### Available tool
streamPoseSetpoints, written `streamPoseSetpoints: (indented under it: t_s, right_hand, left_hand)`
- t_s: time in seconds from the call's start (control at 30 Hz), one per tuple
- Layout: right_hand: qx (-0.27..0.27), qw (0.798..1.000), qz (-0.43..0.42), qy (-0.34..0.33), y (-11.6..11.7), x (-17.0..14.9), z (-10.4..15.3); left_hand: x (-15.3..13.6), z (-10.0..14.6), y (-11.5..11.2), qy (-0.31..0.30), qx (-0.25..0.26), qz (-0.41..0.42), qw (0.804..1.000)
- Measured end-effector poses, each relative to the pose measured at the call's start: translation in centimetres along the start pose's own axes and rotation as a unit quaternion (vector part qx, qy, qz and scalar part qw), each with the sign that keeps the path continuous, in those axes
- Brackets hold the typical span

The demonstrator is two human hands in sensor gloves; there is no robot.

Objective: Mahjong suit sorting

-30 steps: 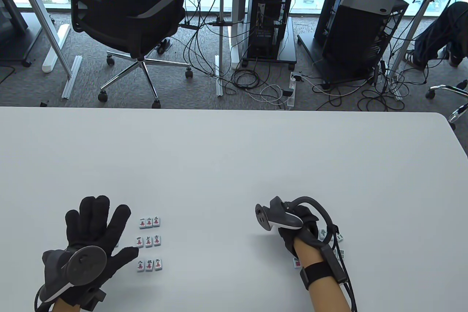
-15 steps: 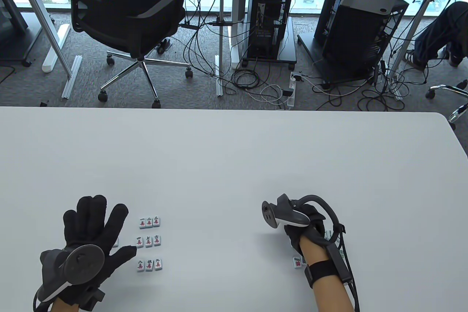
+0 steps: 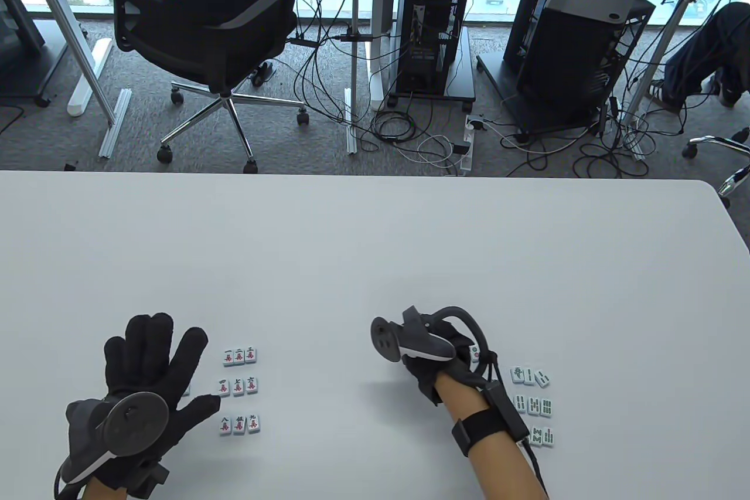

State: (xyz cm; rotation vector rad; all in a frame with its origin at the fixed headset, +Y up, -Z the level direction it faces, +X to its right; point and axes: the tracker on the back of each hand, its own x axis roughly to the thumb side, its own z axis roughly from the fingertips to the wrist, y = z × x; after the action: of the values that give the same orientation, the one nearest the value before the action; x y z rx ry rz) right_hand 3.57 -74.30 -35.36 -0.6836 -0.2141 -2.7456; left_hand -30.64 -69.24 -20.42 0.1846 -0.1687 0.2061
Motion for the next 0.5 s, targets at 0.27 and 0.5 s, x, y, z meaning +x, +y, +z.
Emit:
streamPoseSetpoints:
  t_s: [0.27,0.5]
  right_hand:
    - [0.016,0.999,0.007,-0.026,-1.2,6.1,-3.7]
    - [0.018,0.999,0.036,-0.023,-1.1,7.8,-4.5]
  left_hand:
    - [0.1,0.1,0.0,-0.006,0.002,0.004,1.000]
    - [0.2,0.1,0.0,-0.006,-0.002,0.003,1.000]
